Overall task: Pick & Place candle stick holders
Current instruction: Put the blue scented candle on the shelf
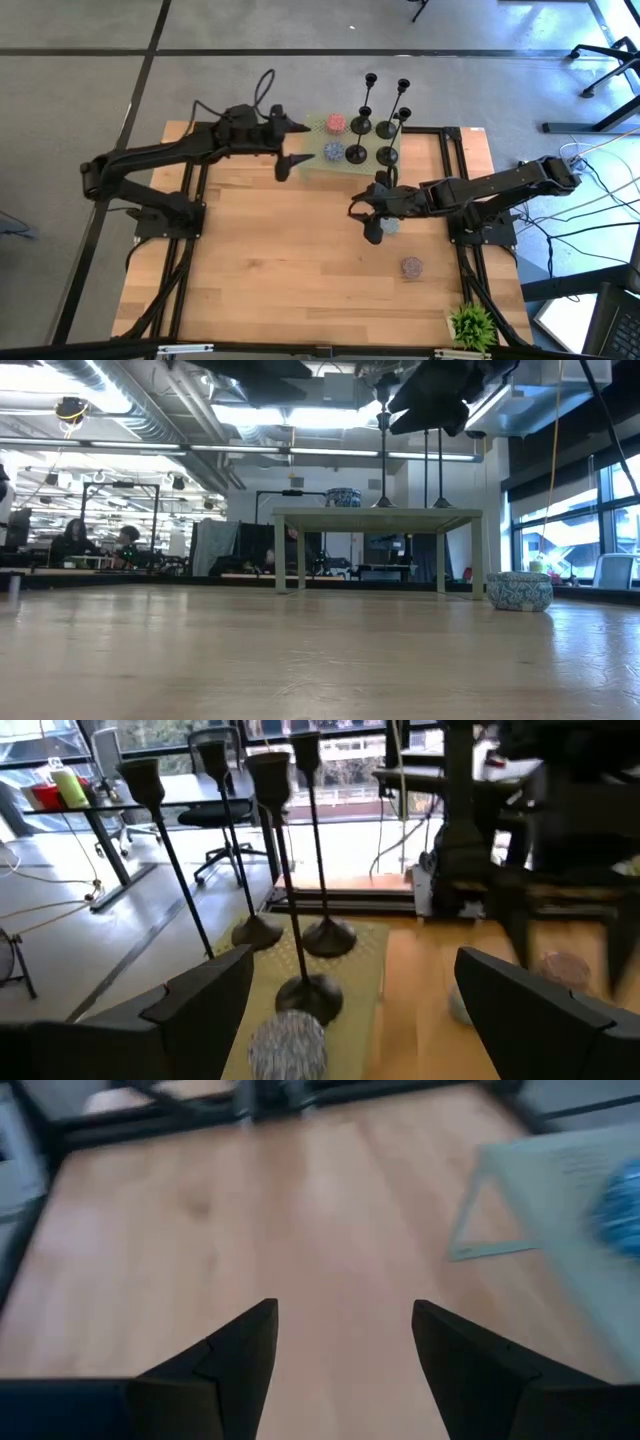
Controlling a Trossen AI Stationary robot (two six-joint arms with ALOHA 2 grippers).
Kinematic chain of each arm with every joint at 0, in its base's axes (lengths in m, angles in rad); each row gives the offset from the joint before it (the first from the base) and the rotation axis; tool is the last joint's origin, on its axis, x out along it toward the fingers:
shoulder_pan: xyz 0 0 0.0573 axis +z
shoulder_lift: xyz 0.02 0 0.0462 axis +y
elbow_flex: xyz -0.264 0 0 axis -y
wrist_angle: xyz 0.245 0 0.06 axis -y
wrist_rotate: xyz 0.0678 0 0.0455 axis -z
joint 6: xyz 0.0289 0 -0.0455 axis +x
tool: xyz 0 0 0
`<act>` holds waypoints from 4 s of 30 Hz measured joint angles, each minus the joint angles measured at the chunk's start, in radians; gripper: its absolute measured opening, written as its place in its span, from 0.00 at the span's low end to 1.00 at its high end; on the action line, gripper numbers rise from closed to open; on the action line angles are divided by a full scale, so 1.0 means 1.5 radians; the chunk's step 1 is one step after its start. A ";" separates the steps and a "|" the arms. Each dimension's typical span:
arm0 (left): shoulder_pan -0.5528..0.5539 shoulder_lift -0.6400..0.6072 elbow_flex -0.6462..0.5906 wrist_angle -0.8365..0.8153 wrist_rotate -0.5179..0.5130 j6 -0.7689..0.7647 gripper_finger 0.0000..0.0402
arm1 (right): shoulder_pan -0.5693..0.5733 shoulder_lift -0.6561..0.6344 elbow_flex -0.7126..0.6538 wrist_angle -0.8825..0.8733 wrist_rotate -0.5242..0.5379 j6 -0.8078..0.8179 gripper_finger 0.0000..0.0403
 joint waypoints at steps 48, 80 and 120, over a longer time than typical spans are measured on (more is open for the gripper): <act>-0.052 -0.025 -0.007 -0.192 -0.002 -0.028 0.86 | 0.004 0.200 0.000 -0.424 -0.051 0.650 0.78; -0.053 -0.025 -0.007 -0.187 -0.002 -0.061 0.86 | 0.004 0.218 0.035 -0.431 -0.062 0.528 0.78; -0.053 -0.025 -0.007 -0.187 -0.002 -0.062 0.86 | -0.030 0.218 0.060 -0.476 0.000 0.379 0.78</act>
